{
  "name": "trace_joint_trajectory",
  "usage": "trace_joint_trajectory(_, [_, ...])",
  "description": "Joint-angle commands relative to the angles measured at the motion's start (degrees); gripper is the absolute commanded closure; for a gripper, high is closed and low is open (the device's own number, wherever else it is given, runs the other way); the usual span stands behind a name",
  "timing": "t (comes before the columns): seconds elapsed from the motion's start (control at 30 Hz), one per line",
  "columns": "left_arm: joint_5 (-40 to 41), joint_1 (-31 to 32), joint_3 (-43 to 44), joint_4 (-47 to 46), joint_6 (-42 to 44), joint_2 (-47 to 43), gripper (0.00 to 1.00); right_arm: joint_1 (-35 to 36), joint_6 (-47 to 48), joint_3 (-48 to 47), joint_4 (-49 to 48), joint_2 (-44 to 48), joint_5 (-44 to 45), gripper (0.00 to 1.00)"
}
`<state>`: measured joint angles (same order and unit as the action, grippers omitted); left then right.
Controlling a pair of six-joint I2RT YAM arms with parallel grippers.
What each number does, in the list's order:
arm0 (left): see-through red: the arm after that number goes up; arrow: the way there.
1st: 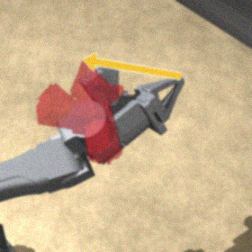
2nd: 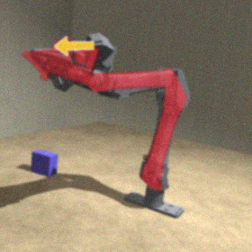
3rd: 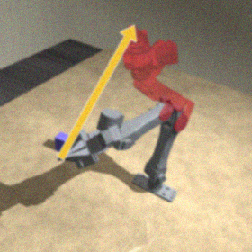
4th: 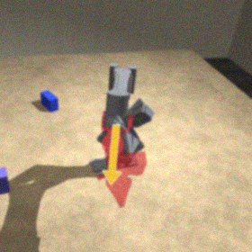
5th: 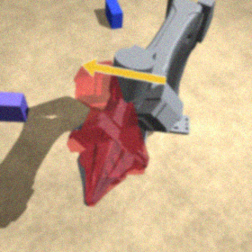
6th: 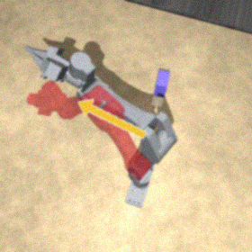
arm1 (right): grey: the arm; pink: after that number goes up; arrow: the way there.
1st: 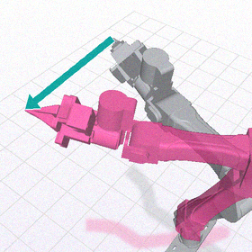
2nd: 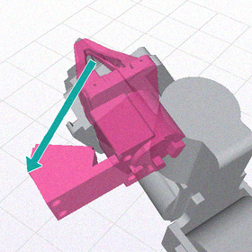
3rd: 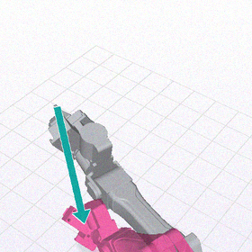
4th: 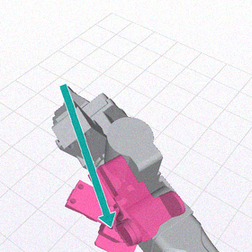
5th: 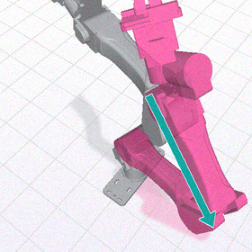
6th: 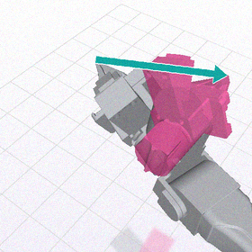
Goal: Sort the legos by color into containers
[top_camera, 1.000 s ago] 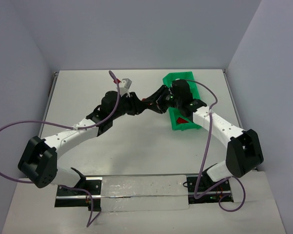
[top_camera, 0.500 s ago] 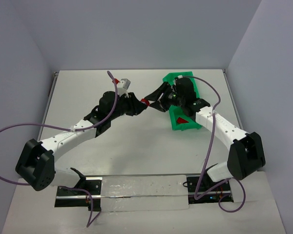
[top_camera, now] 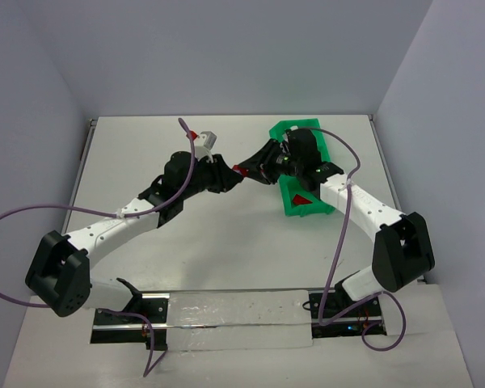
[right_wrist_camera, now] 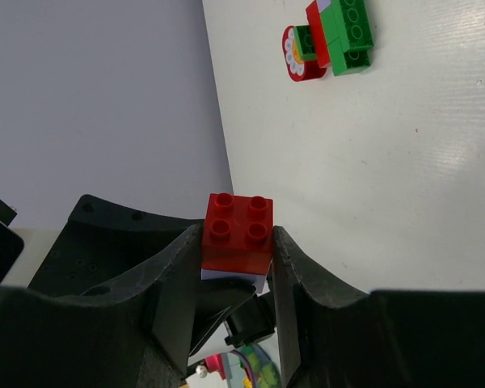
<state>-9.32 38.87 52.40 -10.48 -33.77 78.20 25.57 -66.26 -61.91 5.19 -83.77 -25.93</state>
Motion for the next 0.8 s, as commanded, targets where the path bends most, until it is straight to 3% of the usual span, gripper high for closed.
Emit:
trace_joint_trajectory(0.0, [-0.79, -0.02, 0.26, -0.42, 1.27, -2.73, 1.0, -0.91, 0.82, -1.23, -2.33, 1.35, 0.96, 1.0])
trace_joint_trajectory(0.2, [-2.79, -0.02, -1.24, 1.73, 2.76, -4.89, 1.0, -8.95, 2.26, 1.33, -1.44, 5.18, 2.19, 1.0])
trace_joint_trajectory(0.4, [-4.59, -0.02, -1.11, 2.26, 2.67, -4.2, 1.0, -14.32, 10.08, 0.21, 6.36, 7.53, 4.83, 1.0])
trace_joint_trajectory(0.47, [-4.48, -0.11, -0.14, 2.84, 2.69, -3.09, 1.0, -14.76, 16.51, -0.58, 12.62, 8.48, 8.36, 1.0])
trace_joint_trajectory(0.57, [-4.21, -0.11, 2.41, 4.04, 2.71, -0.68, 1.0, -14.76, 26.39, -0.7, 21.18, 10.79, 20.8, 1.0])
trace_joint_trajectory(0.67, [-4.94, -0.03, 7.52, 4.93, 2.58, 3.56, 1.0, -15.18, 33.03, 2.17, 24.65, 12.99, 31.4, 1.0])
trace_joint_trajectory(0.77, [-6.21, -0.02, 11.82, 5.21, 2.3, 7.49, 1.0, -15.45, 35.12, 3.7, 25.21, 12.66, 33.75, 0.99])
